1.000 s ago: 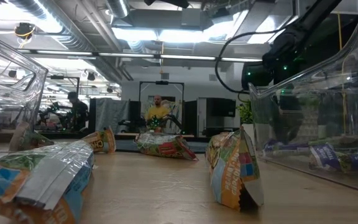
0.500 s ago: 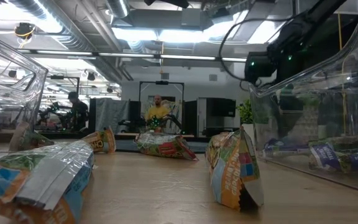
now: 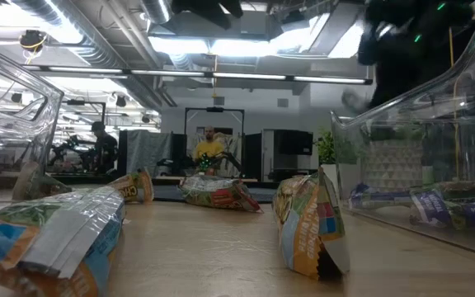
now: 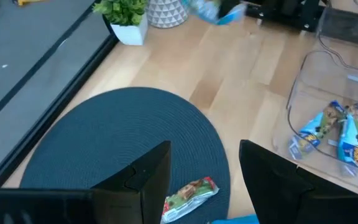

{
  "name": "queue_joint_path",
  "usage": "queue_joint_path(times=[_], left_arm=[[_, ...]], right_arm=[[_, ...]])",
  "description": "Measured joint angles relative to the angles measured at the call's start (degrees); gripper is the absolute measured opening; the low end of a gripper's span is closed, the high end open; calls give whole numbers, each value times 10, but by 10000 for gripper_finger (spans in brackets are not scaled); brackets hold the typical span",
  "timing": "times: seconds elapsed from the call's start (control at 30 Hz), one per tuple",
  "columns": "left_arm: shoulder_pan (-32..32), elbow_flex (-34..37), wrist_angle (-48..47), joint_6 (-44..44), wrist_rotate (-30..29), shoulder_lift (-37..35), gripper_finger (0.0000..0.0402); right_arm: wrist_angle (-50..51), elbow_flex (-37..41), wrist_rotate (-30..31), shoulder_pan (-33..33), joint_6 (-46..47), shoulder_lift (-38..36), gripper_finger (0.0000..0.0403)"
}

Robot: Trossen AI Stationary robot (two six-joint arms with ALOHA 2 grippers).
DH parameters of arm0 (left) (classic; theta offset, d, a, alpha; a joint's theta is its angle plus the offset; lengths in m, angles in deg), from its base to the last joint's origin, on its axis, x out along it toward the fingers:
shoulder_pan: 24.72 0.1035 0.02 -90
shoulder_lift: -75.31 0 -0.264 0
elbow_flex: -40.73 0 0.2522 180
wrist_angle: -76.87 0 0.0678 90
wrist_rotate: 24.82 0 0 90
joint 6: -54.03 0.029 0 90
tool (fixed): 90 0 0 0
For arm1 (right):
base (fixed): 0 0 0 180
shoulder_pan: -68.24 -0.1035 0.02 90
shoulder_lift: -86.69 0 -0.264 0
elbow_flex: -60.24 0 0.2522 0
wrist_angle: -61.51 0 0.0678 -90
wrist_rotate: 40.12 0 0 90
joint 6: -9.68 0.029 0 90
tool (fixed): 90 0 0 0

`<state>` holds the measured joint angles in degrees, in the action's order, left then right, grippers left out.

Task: Pick and place Granola Bars by type
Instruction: Put the red granola bar into the left transparent bin

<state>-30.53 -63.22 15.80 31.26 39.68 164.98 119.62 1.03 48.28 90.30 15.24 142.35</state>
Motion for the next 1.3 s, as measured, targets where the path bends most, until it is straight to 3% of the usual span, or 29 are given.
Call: queue_joint_path(times=[0.23,0.43,0.57,0.8,1.07,1.3], left_arm=[[0,0,70,58,1,1,180],[0,-1,241,194,83,14,179],[5,-1,322,236,111,24,179],[22,0,343,236,124,25,225],[33,0,387,226,160,25,296],[38,0,398,221,158,25,302]], right_arm=[[-77,0,32,-88,-1,-127,13],[-193,-1,35,-149,-39,-157,21],[-248,-1,36,-188,-88,-142,18],[-344,-1,59,-238,-149,-87,16],[-447,-1,65,-252,-182,-6,14],[-524,-1,52,-252,-183,30,16]])
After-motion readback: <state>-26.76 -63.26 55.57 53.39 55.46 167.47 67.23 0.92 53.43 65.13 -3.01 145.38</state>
